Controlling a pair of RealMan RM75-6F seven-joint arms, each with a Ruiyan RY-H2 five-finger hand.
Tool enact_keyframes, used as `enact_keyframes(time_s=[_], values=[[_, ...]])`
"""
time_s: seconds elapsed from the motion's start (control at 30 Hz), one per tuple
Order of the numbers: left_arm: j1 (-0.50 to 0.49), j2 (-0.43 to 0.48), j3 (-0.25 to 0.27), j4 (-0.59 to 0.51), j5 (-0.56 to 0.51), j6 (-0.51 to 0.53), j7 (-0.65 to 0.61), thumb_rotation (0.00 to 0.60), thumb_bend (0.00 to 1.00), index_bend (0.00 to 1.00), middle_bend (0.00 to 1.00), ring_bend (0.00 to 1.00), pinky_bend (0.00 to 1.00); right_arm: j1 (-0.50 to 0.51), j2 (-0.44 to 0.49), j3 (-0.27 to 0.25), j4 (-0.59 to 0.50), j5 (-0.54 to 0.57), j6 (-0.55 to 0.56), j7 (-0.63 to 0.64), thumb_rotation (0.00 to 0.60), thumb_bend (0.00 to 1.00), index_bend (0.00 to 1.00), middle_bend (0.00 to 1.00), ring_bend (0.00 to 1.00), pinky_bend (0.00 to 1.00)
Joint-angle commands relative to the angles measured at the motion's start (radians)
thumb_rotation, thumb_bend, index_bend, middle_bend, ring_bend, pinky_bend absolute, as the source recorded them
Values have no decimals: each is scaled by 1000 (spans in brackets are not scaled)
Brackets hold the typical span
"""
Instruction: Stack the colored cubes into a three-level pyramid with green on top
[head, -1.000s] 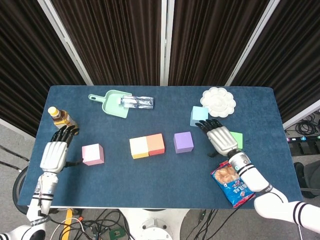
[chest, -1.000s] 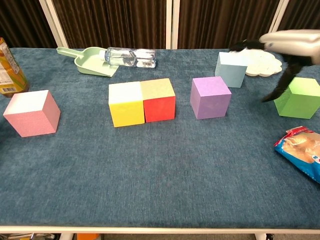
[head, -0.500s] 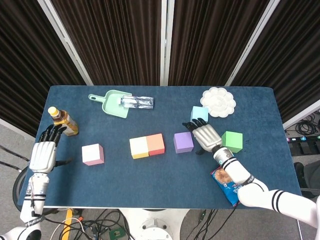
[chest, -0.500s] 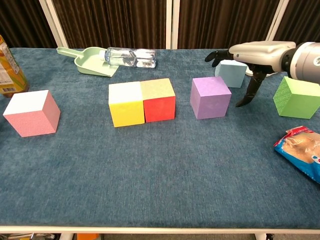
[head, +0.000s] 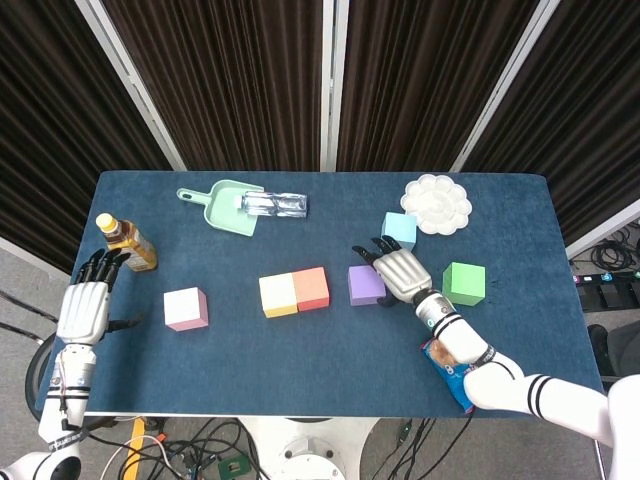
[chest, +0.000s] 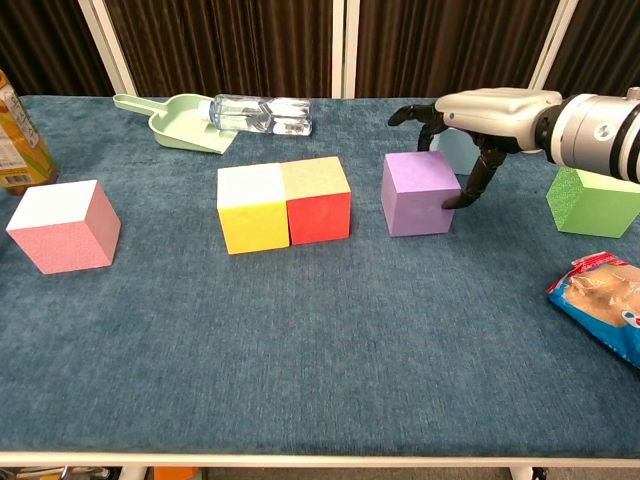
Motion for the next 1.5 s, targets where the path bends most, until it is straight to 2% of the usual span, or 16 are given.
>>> enact_keyframes(time_s=[0.03,0.3,0.53,0.93,1.5], values=[[2,-2,-1,5,-1,-3,-2,600,0,135,78,17,136,6,-5,1,5,-12,6,14,600,217,0,459,11,0],[6,-3,-6,17,2,-10,-17,600,0,135,78,17,136,51,-36,-1,67,-75,-11,54,600,239,0,476,13,0],[7,1,-9,15,7,-15,-25,600,0,135,78,17,136,70,-66,-2,108,-73,-33,89,600,242,0,478,13,0],[4,2,-12,24,8,-43,-55,600,0,135,78,17,137,64,-76,4,99,-55,-26,153,600,285,0,498,35,0],[10,1,-9,36,13,-50,-69,600,0,135,78,17,136,90,-99,-4,124,-36,-45,130,600,305,0,498,35,0]])
